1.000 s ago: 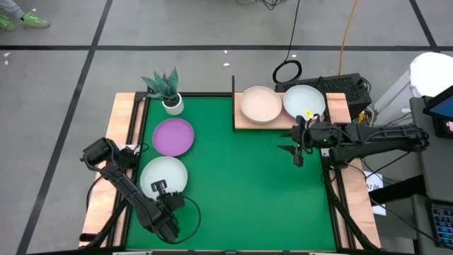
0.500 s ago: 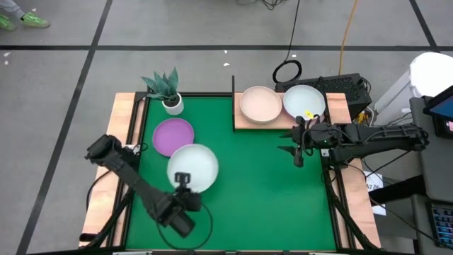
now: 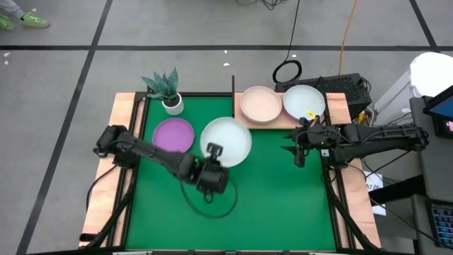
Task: Place and stack plates onto a shelf
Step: Stack the light blue plate on the light orange plate on the shelf
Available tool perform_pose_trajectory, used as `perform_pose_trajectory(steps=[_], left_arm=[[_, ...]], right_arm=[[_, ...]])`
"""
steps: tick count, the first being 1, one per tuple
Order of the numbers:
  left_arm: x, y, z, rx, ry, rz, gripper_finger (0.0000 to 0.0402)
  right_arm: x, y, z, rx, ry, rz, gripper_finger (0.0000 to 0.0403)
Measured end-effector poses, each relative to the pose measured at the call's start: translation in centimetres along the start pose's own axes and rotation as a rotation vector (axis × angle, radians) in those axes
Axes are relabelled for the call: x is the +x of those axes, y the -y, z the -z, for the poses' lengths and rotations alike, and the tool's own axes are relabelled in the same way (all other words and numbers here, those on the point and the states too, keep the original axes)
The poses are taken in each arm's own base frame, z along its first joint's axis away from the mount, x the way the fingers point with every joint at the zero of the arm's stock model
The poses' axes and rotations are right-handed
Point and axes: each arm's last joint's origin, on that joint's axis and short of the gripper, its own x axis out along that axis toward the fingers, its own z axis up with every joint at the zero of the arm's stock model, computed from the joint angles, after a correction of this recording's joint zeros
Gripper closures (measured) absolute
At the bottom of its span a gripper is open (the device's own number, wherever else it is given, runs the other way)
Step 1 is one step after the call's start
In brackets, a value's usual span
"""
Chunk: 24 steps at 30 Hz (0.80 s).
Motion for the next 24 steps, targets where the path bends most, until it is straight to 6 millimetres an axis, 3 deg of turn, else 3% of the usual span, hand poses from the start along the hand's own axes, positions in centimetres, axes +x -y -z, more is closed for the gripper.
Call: perform_pose_trajectory(steps=[10,24], left_arm=[[2.1,-7.8,-1.8,0.021,0.247,-0.076,0.0392],[4.7,-16.2,-1.0,-0.036,0.516,-0.164,0.0392]], right_arm=[[-0.7,-0.1,0.8,0.045,-0.04,-0.015,0.0229],[-2.4,-0.8,1.2,0.111,0.023,-0.086,0.0229]])
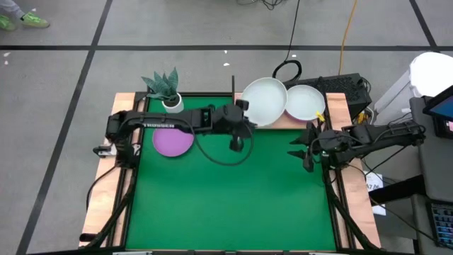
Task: Place and stack plates onto a shelf
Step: Stack the light blue plate on the light orange plate on the shelf
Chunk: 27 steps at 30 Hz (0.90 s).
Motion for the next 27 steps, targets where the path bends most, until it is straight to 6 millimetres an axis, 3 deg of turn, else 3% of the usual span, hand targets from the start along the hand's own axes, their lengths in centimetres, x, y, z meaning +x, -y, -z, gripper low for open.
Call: perform_pose_trajectory(steps=[8,15,27], left_arm=[[3.2,-2.5,2.5,-0.06,0.067,-0.022,0.0392],[6.4,-2.6,4.6,-0.102,0.072,-0.023,0.0392],[9.8,-2.7,9.0,-0.153,-0.07,0.014,0.0381]], right_arm=[[-0.3,-0.3,0.1,-0.033,0.028,0.006,0.0229],[-0.3,-0.3,0.1,-0.05,0.027,0.006,0.0229],[-0.3,-0.3,0.1,-0.053,0.017,0.009,0.0229]])
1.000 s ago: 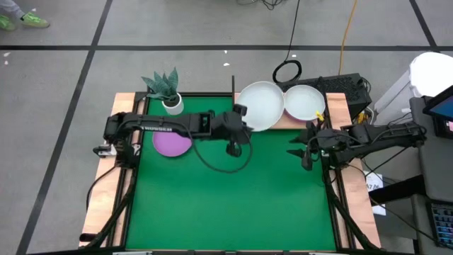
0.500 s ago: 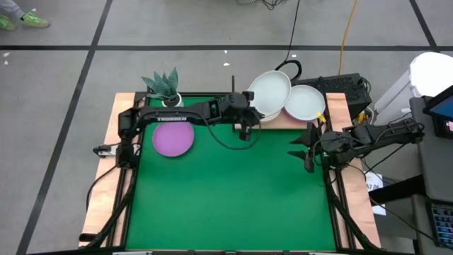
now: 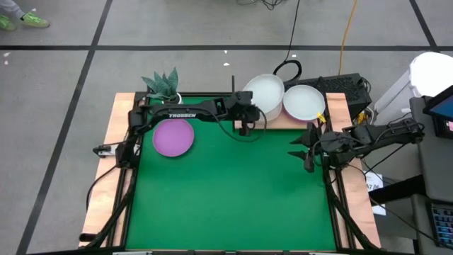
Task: Place and stack plates onto a shelf
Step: Stack the light blue plate on the light orange plate on the shelf
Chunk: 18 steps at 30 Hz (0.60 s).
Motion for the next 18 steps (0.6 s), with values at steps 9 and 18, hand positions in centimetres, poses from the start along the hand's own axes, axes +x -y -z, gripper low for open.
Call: perform_pose_trajectory(steps=[9,18], left_arm=[[0.9,0.3,1.3,0.01,-0.076,0.022,0.0378],[1.0,-0.4,1.8,-0.016,-0.083,0.008,0.0376]], right_arm=[[0.0,0.0,0.0,-0.004,-0.001,0.0,0.0229],[0.0,0.0,0.0,-0.012,-0.001,0.001,0.0229]])
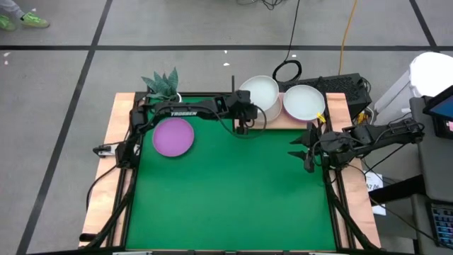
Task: Place and stack plates onto a shelf
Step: Stack the light blue plate on the light orange plate on the shelf, then stack the purple plate on the right light blue plate on the shelf
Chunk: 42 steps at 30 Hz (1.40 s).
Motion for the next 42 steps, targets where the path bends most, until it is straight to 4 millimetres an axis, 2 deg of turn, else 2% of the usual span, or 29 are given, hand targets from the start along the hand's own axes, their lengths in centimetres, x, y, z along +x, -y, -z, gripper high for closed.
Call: perform_pose_trajectory(steps=[11,19,23,31,36,42], left_arm=[[0.0,0.0,0.2,0.002,0.01,0.043,0.0365],[0.0,-0.1,0.0,-0.042,-0.007,-0.013,0.0265],[-0.5,0.6,-0.6,-0.032,-0.042,-0.059,0.0237],[-3.7,2.4,-3.4,-0.049,-0.02,-0.043,0.0229],[-7.6,3.9,-5.1,-0.094,-0.036,0.021,0.0229],[-10.6,5.7,-5.4,-0.139,-0.132,0.103,0.0229]], right_arm=[[0.0,0.0,0.0,0.0,0.001,0.001,0.0229],[0.0,0.0,0.0,0.0,0.001,0.002,0.0229],[0.0,0.0,0.0,-0.006,0.001,0.002,0.0229],[0.0,0.0,-0.2,-0.034,0.017,-0.001,0.0229],[0.1,-0.1,-0.2,-0.037,0.015,-0.003,0.0229],[0.2,-0.1,-0.2,-0.05,0.011,-0.003,0.0229]])
